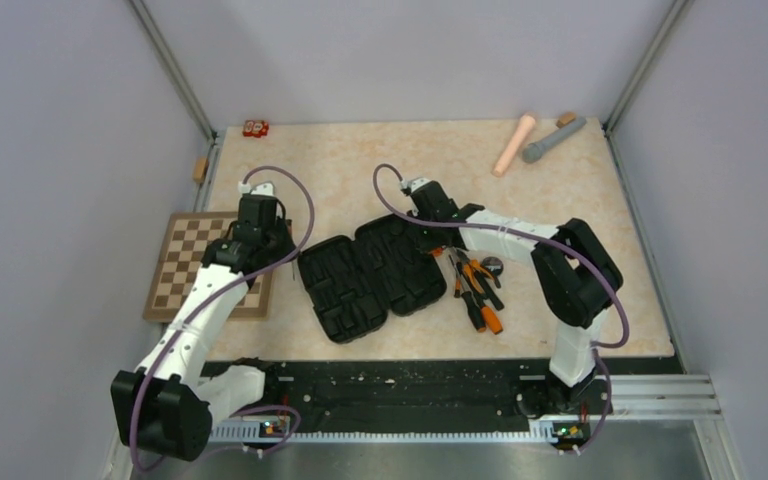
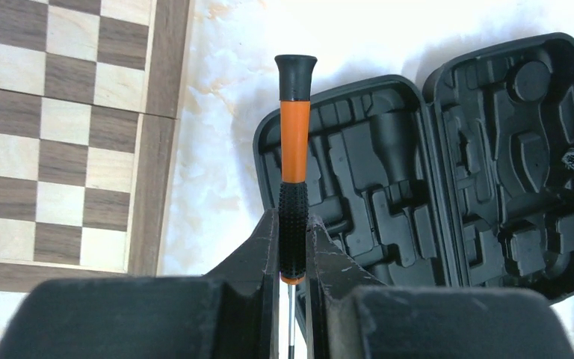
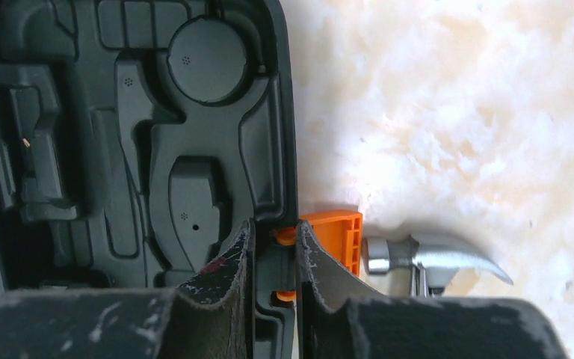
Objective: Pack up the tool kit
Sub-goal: Adjust the toolbox at the center of the board.
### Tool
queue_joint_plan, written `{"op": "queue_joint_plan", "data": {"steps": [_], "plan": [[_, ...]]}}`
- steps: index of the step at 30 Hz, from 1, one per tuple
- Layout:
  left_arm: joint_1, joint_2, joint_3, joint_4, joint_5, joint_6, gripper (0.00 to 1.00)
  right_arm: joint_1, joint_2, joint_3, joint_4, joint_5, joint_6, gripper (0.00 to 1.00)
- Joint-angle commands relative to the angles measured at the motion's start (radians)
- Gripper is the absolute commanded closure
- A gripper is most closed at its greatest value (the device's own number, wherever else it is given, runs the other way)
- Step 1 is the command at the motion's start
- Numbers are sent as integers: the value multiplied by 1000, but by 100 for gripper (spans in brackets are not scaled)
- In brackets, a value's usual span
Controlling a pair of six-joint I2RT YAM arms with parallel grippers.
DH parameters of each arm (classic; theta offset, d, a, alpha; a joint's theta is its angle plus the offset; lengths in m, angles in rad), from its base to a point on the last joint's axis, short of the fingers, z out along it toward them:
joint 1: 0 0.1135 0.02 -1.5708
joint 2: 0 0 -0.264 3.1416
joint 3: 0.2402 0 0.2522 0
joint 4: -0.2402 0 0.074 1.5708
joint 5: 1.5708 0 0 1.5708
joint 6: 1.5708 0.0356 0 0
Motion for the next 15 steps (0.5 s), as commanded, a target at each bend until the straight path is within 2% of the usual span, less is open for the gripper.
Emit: {"op": "queue_joint_plan", "data": {"steps": [1, 6, 15], "plan": [[-23, -31, -33, 36, 33, -51, 100, 1, -84, -50, -26, 82, 63, 100], [-76, -22, -58, 45, 36, -110, 100, 2, -116, -90, -26, 102, 132, 100], [-207, 30, -146, 105, -54, -268, 100, 3, -119, -118, 0, 82, 164, 100]]}}
